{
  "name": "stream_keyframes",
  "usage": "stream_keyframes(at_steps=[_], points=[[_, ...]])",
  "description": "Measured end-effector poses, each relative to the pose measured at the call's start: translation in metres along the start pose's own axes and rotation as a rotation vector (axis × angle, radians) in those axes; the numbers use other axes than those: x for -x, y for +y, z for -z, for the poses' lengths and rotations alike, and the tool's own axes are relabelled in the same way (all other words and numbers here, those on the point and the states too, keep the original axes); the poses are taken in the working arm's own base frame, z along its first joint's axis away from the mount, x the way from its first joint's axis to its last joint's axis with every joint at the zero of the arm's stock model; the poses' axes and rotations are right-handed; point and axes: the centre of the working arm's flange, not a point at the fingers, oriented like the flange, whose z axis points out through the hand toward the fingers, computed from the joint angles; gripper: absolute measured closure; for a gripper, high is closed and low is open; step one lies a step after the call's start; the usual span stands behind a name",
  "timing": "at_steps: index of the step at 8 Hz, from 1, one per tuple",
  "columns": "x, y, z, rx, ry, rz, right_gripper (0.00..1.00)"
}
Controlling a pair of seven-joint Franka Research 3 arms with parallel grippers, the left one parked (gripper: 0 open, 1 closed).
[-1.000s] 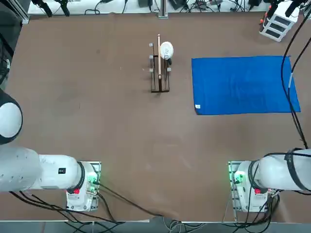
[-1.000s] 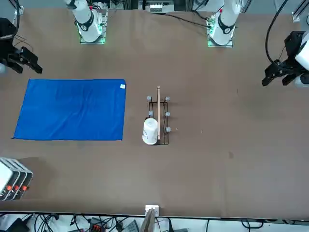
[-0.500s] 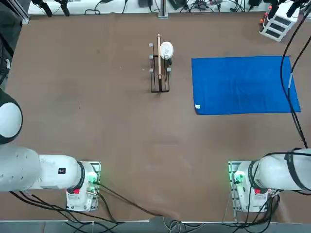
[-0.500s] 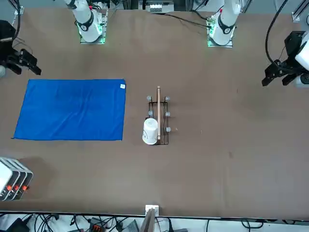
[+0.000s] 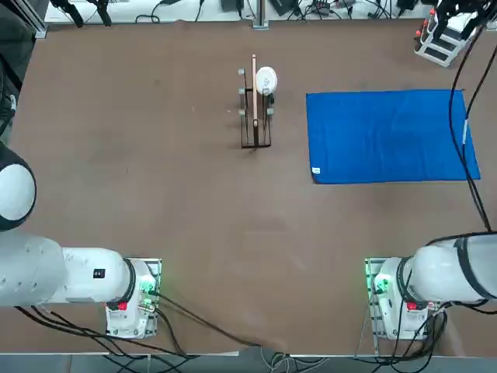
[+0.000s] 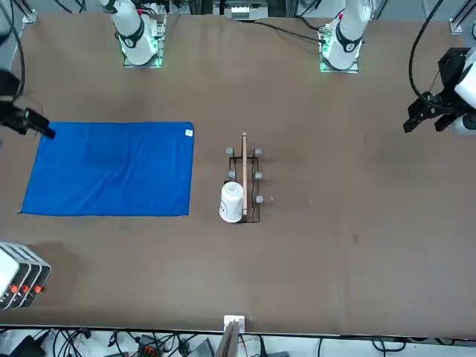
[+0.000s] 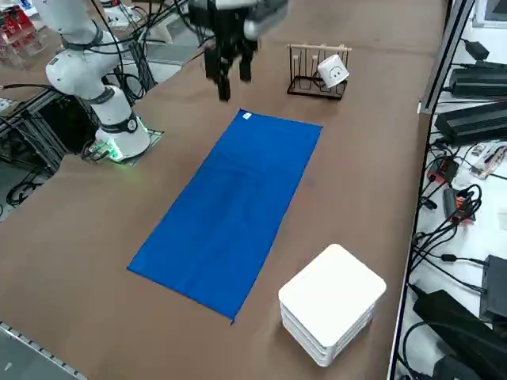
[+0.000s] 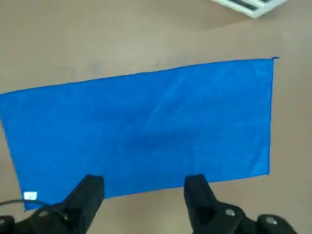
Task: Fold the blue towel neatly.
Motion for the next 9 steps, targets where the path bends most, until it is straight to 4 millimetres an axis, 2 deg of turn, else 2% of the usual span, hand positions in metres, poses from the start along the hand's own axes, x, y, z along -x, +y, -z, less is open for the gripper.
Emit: stream_keyframes(at_steps=[2, 6, 9], points=[[-0.015, 0.014, -0.031, 0.003, -0.031, -0.027, 0.00], [-0.027, 0.061, -0.077, 0.001, -0.064, -0.104, 0.00], [-0.018, 0.098, -0.112, -0.007, -0.086, -0.167, 0.00]])
